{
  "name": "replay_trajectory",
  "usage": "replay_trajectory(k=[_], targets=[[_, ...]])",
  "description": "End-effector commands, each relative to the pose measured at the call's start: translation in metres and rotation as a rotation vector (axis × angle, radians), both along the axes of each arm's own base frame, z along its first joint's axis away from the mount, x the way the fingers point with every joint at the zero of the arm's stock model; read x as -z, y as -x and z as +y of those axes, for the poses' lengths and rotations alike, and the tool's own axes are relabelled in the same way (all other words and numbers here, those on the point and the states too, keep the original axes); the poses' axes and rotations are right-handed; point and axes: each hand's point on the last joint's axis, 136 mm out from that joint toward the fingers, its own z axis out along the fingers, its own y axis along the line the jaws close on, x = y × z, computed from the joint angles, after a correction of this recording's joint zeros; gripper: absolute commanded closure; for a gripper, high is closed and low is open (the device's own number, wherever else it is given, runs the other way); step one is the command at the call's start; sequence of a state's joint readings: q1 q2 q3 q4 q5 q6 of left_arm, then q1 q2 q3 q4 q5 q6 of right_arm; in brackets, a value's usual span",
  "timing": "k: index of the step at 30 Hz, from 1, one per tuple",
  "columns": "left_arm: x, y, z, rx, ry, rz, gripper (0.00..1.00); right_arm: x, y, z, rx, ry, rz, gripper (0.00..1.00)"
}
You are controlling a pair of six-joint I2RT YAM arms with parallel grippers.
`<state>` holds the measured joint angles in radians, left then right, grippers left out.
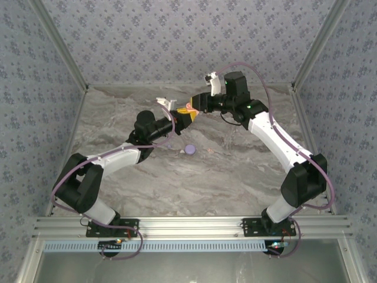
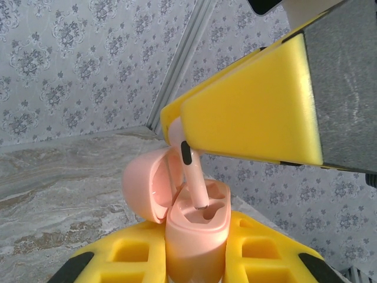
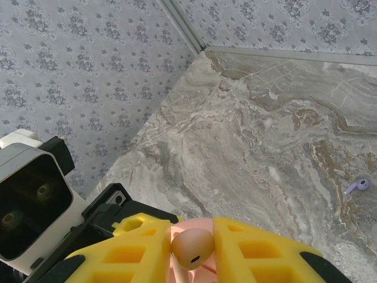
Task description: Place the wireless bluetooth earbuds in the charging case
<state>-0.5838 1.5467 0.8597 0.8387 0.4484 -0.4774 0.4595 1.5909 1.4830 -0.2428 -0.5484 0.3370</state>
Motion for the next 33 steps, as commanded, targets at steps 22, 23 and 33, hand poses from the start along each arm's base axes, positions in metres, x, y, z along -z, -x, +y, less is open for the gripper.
replay_trajectory(k=[22,23,33], targets=[[-0.038,0.001,0.003,-0.019,0.064,-0.066,0.92,0.005,0.013,-0.003,-0.021,0.041,-0.017,0.75],[-0.037,0.0,0.003,-0.021,0.062,-0.064,0.92,0.003,0.013,-0.003,-0.02,0.039,-0.019,0.75],[-0.037,0.002,0.001,-0.002,0.049,-0.072,0.92,0.002,0.021,-0.001,-0.052,0.056,-0.024,0.67]])
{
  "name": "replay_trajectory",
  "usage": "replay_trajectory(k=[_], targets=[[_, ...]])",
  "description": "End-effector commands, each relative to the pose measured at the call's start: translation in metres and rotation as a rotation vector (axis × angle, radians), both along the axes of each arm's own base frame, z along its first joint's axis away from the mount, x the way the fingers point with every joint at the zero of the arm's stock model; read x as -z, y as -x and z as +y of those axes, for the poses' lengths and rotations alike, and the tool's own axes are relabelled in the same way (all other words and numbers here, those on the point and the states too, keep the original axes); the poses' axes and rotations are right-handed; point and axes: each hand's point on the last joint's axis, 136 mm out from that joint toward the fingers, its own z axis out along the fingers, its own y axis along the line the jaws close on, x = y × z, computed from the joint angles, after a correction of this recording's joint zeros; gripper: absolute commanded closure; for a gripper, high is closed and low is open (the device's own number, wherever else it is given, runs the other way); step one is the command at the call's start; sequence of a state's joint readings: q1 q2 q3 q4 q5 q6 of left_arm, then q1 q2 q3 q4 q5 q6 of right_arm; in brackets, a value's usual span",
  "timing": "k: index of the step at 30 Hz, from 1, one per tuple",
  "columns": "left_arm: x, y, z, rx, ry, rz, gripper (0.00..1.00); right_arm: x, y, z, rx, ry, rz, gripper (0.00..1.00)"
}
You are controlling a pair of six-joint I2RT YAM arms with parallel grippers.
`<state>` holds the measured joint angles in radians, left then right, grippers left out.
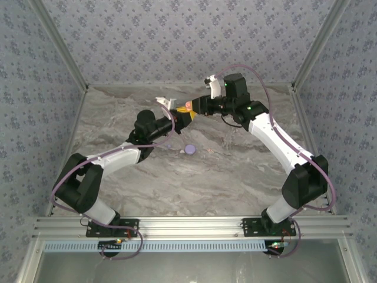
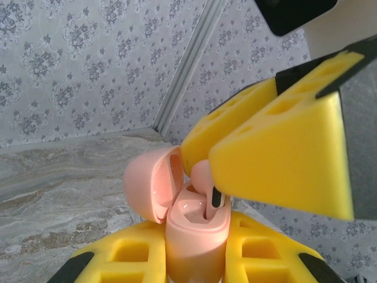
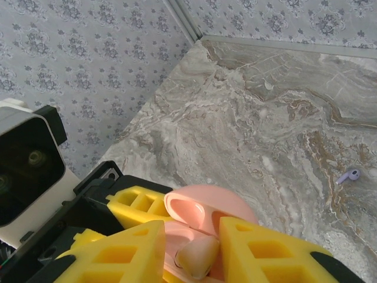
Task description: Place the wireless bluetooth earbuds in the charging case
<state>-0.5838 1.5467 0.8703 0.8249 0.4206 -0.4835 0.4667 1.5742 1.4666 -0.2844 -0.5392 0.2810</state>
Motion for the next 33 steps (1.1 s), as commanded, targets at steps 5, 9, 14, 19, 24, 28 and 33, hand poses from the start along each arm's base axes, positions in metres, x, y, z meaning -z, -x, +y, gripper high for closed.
replay_trajectory(k=[5,9,14,19,24,28,33], targets=[[-0.035,0.009,-0.004,0.041,0.039,-0.085,0.92,-0.008,0.013,0.001,-0.037,0.017,-0.013,0.63],[-0.029,0.009,-0.004,0.044,0.011,-0.085,0.92,-0.015,0.013,0.0,-0.034,0.021,-0.027,0.57],[-0.024,0.013,-0.005,0.058,-0.028,-0.106,0.92,-0.024,0.012,-0.006,-0.007,0.046,-0.051,0.48],[-0.02,0.012,-0.002,0.038,-0.072,-0.124,0.93,-0.03,0.016,-0.015,0.02,0.083,-0.07,0.48],[-0.022,0.011,0.0,0.02,-0.097,-0.148,0.93,-0.022,0.021,-0.021,0.017,0.131,-0.053,0.51],[-0.025,0.012,0.001,0.02,-0.1,-0.162,0.93,-0.016,0.024,-0.02,0.005,0.142,-0.037,0.62],[-0.027,0.012,0.0,0.022,-0.099,-0.167,0.93,-0.013,0.026,-0.018,-0.012,0.139,-0.023,0.7]])
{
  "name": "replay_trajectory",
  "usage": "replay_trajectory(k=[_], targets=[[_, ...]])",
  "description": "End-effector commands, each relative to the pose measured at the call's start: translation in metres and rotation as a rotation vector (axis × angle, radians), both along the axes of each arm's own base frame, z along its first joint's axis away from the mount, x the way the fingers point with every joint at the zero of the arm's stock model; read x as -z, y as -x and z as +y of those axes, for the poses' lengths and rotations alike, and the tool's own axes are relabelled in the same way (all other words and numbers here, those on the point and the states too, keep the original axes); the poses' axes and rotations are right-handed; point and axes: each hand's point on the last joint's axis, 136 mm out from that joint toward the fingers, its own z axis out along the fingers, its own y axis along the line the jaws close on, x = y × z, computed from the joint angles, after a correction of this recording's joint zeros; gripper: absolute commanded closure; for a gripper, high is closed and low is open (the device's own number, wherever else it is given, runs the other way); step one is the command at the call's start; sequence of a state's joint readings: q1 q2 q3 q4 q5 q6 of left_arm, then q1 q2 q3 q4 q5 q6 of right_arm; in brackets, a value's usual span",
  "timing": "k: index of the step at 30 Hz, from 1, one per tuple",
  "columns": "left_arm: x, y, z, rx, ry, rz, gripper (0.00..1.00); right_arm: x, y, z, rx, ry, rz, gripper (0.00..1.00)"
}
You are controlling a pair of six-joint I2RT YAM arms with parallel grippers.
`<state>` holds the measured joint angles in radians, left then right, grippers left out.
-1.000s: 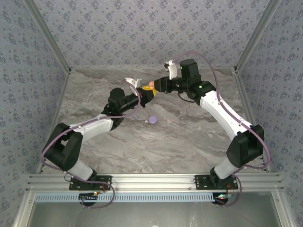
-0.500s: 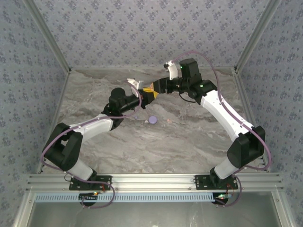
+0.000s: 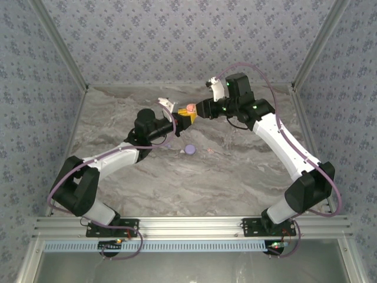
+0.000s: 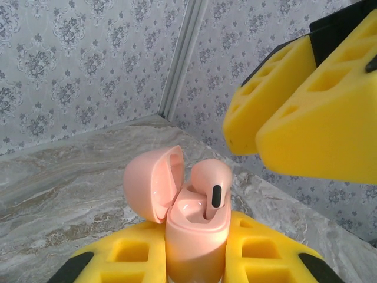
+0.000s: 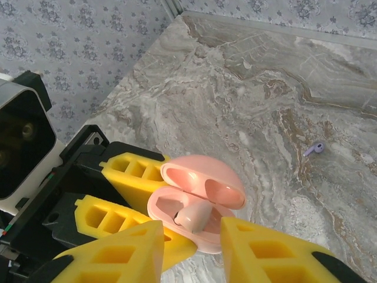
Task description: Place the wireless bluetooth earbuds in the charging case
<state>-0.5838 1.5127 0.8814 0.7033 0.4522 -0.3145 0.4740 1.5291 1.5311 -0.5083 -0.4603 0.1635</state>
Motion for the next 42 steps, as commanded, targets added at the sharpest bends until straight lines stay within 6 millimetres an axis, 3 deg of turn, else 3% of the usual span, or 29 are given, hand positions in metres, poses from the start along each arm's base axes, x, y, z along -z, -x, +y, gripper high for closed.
replay_trajectory(k=[1,28,42], targets=[[-0.035,0.005,0.0,0.007,0.035,-0.088,0.93,-0.011,0.006,0.001,-0.021,0.0,-0.013,0.71],[-0.047,0.016,-0.002,0.062,0.07,-0.119,0.94,0.006,-0.006,0.0,0.013,0.041,0.02,0.76],[-0.047,0.018,-0.005,0.082,0.067,-0.116,0.94,0.003,0.002,0.011,-0.063,0.032,0.024,0.76]])
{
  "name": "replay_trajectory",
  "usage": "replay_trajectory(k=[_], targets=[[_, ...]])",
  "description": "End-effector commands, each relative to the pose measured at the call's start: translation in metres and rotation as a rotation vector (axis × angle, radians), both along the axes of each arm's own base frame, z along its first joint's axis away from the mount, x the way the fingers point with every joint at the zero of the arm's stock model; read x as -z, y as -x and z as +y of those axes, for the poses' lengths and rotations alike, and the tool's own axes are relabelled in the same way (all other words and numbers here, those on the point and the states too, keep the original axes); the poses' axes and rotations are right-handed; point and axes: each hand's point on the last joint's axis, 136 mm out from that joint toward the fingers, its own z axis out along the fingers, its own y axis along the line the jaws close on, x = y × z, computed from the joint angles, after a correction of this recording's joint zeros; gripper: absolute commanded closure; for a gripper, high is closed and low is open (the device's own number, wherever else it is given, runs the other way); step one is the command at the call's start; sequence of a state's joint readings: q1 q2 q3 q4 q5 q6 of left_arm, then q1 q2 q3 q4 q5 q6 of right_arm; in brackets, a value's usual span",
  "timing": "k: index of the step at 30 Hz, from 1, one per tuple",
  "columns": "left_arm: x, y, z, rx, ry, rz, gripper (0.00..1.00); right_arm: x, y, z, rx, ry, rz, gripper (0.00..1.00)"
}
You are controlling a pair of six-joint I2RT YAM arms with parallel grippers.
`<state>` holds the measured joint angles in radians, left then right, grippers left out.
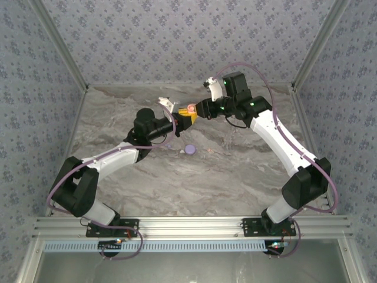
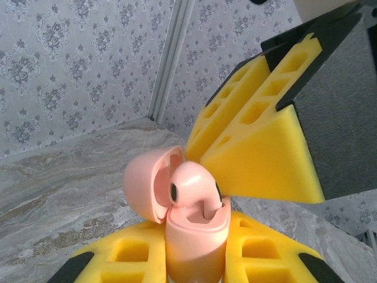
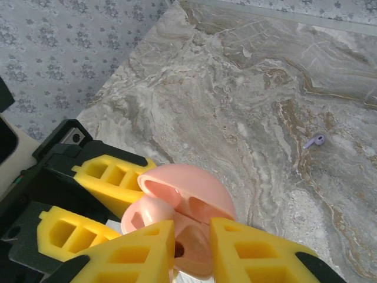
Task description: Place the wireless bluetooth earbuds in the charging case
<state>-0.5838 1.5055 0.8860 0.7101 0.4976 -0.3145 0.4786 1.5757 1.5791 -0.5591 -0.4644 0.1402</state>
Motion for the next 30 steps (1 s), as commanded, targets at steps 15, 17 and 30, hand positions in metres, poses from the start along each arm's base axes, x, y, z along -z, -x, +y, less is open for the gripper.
replay_trajectory(k=[15,17,30], targets=[[-0.016,-0.006,0.009,-0.08,-0.054,-0.046,0.94,-0.006,-0.007,-0.028,0.144,0.085,-0.043,0.71],[-0.013,-0.006,0.012,-0.088,-0.069,-0.039,0.93,-0.004,-0.009,-0.038,0.183,0.092,-0.037,0.71],[-0.016,0.014,0.018,-0.05,-0.11,-0.036,0.94,0.094,0.006,-0.081,0.207,0.209,0.218,0.64]])
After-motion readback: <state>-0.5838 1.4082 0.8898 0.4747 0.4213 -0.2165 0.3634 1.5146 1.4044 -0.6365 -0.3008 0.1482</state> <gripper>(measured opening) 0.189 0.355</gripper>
